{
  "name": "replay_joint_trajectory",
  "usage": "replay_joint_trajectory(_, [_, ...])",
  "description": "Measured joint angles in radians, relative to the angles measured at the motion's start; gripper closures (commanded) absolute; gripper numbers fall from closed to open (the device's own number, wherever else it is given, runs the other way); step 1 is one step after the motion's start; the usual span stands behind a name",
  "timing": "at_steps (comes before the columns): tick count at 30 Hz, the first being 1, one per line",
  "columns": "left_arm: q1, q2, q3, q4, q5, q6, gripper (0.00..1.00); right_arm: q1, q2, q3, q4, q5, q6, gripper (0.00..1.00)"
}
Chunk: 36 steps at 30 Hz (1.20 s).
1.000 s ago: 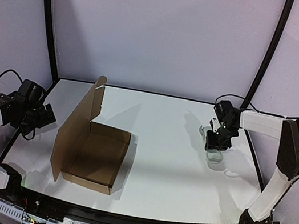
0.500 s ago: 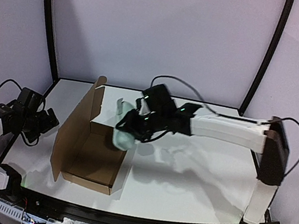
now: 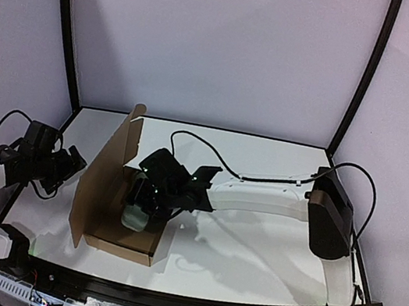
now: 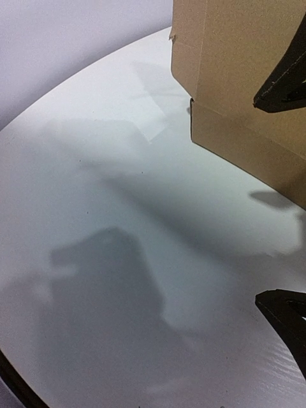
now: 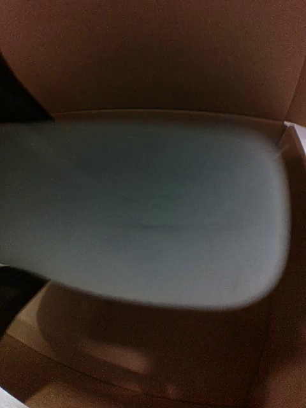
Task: Fold the paper box
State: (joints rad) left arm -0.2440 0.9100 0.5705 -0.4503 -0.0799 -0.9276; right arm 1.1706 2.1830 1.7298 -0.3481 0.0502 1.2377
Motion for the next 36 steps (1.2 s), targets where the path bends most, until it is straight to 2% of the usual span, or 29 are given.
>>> replay_joint_trajectory(8, [0.000, 0.041, -0.021, 0.068, 0.067, -0.015, 0.01, 0.001, -0.016, 0.044, -0.018, 0.055, -0.012, 0.17])
replay_joint_trajectory(15, [0.000, 0.107, -0.026, 0.098, 0.138, -0.024, 0.01, 0.001, -0.098, 0.016, -0.043, 0.133, -0.110, 0.02])
replay_joint_trajectory(21, [0.000, 0.172, -0.043, 0.121, 0.192, -0.005, 0.01, -0.022, -0.364, -0.164, -0.113, 0.293, -0.267, 0.02])
replay_joint_trajectory(25, [0.000, 0.211, -0.042, 0.123, 0.215, 0.019, 0.01, -0.089, -0.461, -0.314, -0.184, 0.323, -0.329, 0.02])
replay_joint_trajectory(29, [0.000, 0.240, -0.042, 0.147, 0.271, 0.030, 0.01, -0.142, -0.419, -0.409, -0.288, 0.295, -0.383, 0.02])
replay_joint_trajectory(36, [0.000, 0.307, -0.042, 0.230, 0.386, 0.023, 0.02, -0.113, -0.246, -0.355, -0.321, 0.219, -0.491, 0.02])
